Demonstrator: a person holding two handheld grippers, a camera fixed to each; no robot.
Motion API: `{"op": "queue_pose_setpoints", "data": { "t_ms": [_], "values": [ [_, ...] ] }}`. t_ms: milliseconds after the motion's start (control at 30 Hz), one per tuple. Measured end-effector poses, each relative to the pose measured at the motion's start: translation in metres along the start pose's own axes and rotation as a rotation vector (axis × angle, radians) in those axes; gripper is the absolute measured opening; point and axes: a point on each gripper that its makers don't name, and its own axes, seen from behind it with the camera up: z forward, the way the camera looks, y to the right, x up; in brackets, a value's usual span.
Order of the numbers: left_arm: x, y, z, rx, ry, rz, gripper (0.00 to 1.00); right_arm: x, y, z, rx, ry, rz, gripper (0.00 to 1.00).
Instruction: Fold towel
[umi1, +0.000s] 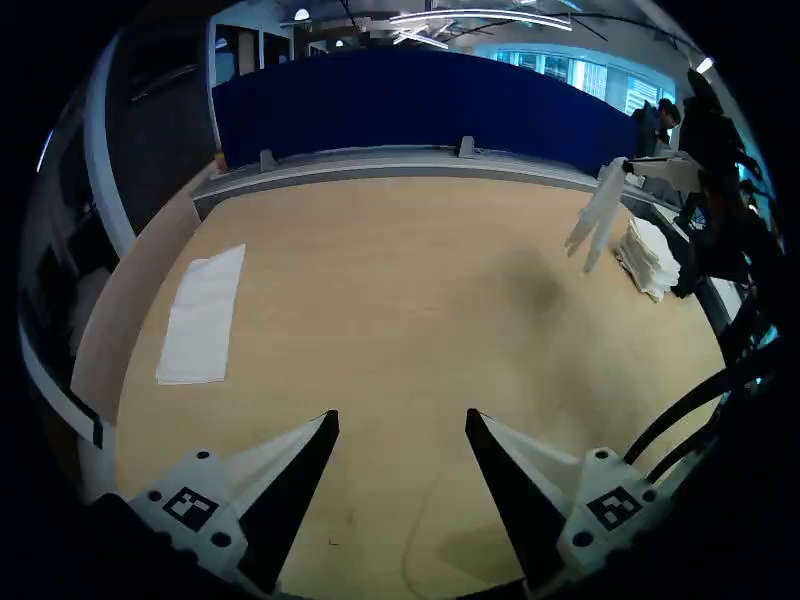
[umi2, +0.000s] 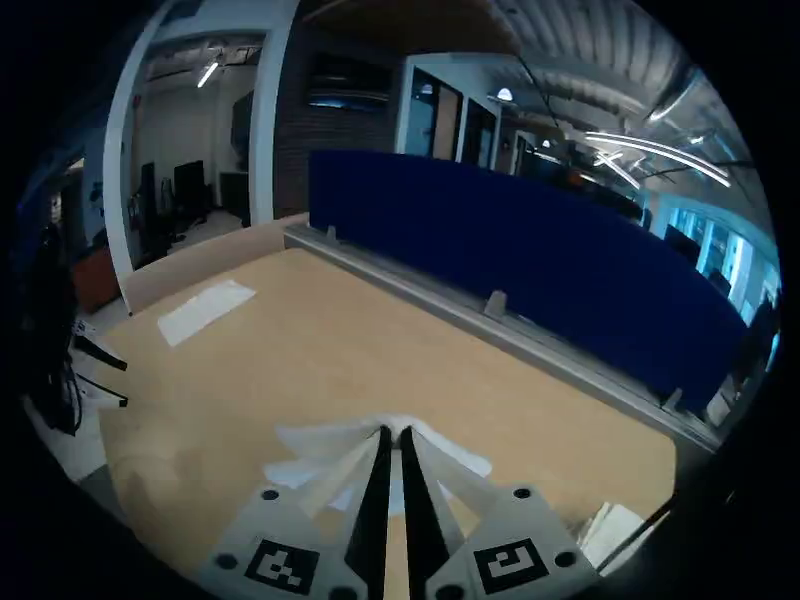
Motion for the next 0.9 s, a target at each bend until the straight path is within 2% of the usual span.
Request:
{"op": "queue_pose_setpoints", "data": {
  "t_ms": [567, 900],
  "values": [
    [0.007, 0.014, 0.006, 0.005, -0.019, -0.011, 0.94, -0.009, 0.171, -0.039, -0.152, -0.047, 0.023, 0.07],
    [0.006, 0.013, 0.007, 0.017, -0.028, -0.01, 0.94, -0.014, 0.244, -0.051, -0.232, -0.068, 0.064, 0.07]
  ]
}}
